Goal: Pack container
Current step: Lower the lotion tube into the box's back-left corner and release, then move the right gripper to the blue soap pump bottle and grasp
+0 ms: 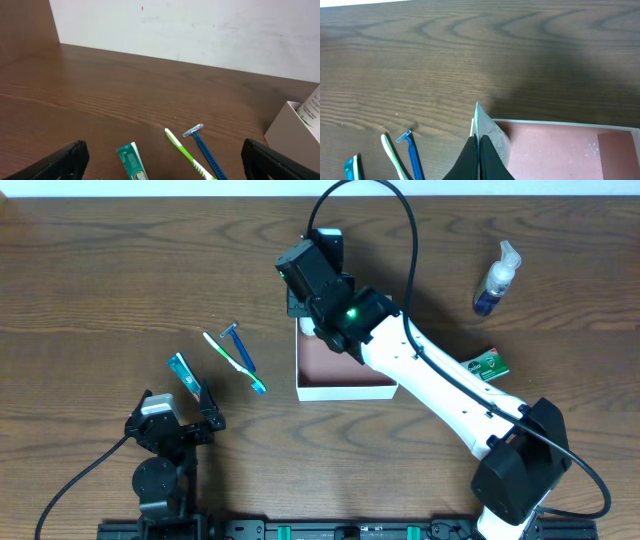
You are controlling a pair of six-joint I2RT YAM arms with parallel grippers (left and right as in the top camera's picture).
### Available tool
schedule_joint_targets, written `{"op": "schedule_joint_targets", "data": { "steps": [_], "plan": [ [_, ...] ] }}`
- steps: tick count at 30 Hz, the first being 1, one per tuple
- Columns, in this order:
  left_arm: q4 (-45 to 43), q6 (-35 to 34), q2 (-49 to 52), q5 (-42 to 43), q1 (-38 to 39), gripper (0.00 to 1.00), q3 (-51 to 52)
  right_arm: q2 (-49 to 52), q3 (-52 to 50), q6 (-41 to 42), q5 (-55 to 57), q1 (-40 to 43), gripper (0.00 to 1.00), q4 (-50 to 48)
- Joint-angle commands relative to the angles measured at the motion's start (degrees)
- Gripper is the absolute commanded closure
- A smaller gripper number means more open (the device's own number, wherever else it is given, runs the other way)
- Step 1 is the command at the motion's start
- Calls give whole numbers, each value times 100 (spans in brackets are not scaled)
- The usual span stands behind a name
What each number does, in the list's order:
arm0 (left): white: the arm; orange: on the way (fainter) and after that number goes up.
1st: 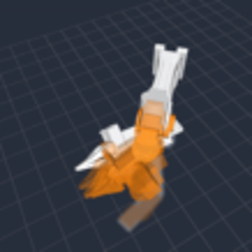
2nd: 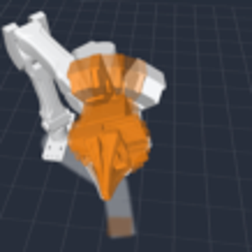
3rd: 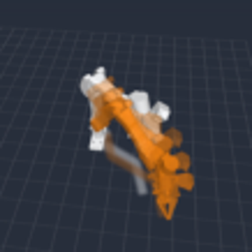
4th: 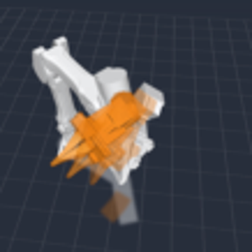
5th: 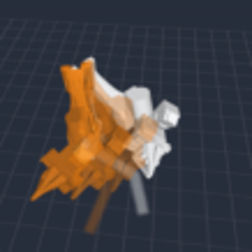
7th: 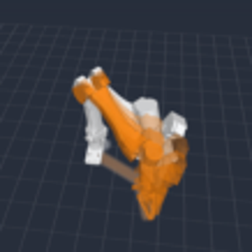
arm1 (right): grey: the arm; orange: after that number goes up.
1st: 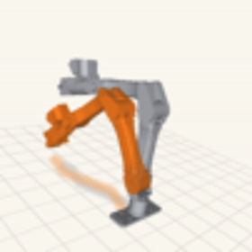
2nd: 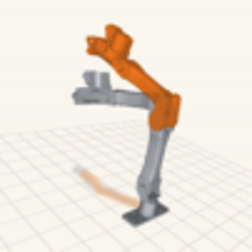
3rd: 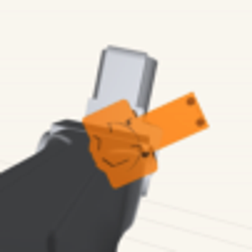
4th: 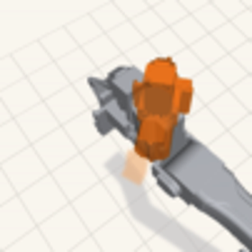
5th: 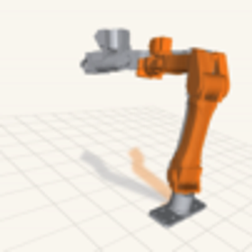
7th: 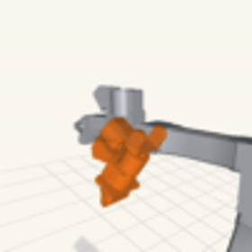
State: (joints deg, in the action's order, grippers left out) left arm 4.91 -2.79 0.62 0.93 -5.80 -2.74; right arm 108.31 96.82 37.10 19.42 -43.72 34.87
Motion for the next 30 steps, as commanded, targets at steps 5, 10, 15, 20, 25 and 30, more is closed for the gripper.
{"op": "schedule_joint_targets", "data": {
  "steps": [5, 10, 15, 20, 25, 30],
  "plan": [
    [98, 4, -22, 11, -24, 2, 162, -96, 269, 144, 225, -50, 98, -81],
    [98, 2, -22, 11, -24, 2, 162, -79, 269, 105, 225, -50, 43, -83],
    [98, 4, -22, 11, -24, 2, 162, -98, 284, -190, 289, -50, 35, -120],
    [98, 4, -22, 11, -24, 2, 162, -356, 621, -568, 313, 9, 31, 212],
    [98, 4, -22, 11, -24, 2, 162, -852, 1403, -931, 352, 568, 18, 1261],
    [98, 4, -22, 11, -24, 2, 162, -1172, 1593, -1169, -50, 1711, 5, 2017]
  ]
}}
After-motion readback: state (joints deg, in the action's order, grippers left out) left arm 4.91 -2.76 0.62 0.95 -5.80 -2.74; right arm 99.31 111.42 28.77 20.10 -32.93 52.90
